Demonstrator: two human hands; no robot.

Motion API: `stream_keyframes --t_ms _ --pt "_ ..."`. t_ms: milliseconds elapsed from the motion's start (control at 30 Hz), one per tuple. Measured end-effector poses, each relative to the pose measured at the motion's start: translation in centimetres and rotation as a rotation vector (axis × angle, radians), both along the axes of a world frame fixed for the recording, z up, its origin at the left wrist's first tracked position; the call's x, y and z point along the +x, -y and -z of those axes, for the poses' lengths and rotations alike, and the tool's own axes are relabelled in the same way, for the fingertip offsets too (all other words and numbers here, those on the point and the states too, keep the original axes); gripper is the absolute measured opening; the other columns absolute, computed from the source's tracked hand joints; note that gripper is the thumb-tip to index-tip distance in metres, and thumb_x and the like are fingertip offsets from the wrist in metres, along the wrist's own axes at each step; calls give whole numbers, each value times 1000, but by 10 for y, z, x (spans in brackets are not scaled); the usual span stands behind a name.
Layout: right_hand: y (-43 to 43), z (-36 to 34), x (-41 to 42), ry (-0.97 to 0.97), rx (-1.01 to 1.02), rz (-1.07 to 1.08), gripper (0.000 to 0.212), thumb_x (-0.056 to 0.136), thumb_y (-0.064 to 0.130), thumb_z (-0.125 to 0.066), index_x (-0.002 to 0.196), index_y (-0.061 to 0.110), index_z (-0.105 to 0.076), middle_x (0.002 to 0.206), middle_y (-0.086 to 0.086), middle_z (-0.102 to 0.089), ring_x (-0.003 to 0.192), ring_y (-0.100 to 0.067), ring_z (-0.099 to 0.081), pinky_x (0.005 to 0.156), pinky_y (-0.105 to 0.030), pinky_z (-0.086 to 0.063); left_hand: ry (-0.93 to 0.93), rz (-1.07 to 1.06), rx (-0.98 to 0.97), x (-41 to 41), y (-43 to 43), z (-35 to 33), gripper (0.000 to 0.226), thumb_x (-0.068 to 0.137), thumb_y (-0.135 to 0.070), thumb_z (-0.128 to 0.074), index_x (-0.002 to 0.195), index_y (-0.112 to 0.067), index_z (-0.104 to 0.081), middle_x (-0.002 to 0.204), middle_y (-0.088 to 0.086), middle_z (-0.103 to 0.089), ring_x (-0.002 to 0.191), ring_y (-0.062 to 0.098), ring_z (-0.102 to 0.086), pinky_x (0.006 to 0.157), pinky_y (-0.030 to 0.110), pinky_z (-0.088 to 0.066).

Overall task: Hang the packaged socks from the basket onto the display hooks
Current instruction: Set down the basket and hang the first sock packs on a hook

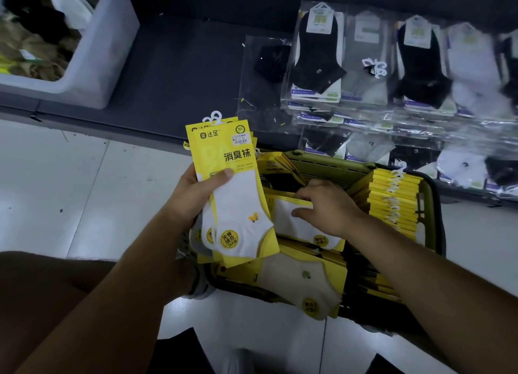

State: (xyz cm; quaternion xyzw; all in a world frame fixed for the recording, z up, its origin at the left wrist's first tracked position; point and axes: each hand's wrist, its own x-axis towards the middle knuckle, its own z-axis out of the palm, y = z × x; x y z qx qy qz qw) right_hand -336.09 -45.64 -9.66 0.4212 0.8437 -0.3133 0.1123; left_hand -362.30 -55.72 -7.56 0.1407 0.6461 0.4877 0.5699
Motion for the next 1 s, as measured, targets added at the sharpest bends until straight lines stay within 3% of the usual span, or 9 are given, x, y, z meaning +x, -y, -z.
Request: stream_keyframes --t_ms 167,333,467,600,733,833,900,1000 --pt "4 0 -2 -28 59 3 41 90 41 -70 126 21 -66 116 -3 -57 112 -26 -52 82 -27 -32 -8 -6 4 -1 0 1 48 89 -19 -76 136 -11 -67 122 6 -80 105 24 -80 73 29 -65" --pt "6 -4 -1 -35 86 17 35 89 40 -71 118 22 -68 111 -1 -58 109 -24 -52 82 -32 -43 -28 6 16 -3 0 2 60 79 -27 -79 135 -12 -67 119 4 -81 103 23 -80 72 29 -64" --pt "-9 -16 2 -64 -194 152 12 88 31 -72 93 25 -62 91 6 -60 87 -20 -60 67 -31 -44 -27 6 19 -6 1 4 59 80 -28 -78 136 -12 -67 122 5 -80 106 25 -79 75 31 -65" --pt "-47 -44 13 -80 -369 360 12 87 23 -71 87 25 -60 86 0 -66 71 -16 -61 53 -26 -47 -31 -16 15 -10 2 5 58 78 -30 -78 133 -14 -69 119 4 -81 106 25 -79 76 31 -65" --pt "-73 -70 26 -244 -437 525 8 88 15 -69 91 20 -65 96 -13 -73 74 -22 -64 60 -30 -48 -29 -17 -5 -7 2 6 62 78 -32 -78 137 -14 -67 124 6 -79 110 27 -78 89 42 -62" --pt "-72 -79 26 -424 -573 631 13 89 6 -67 101 9 -67 103 -21 -73 81 -28 -68 71 -39 -52 -62 6 -6 -4 -1 5 48 89 -27 -76 135 -17 -67 123 2 -80 109 24 -78 94 44 -60" --pt "-63 -79 16 -531 -681 703 14 89 3 -64 102 8 -66 99 -19 -74 82 -30 -69 71 -38 -54 -96 36 -3 2 -3 3 46 93 -29 -75 137 -19 -66 121 -2 -80 108 20 -79 94 43 -60" --pt "-40 -75 -8 -605 -792 747 13 88 1 -65 91 14 -66 84 -7 -76 72 -22 -72 61 -32 -58 -145 128 34 14 -7 -4 62 87 -48 -72 142 -22 -61 125 -6 -79 112 15 -77 91 36 -62"
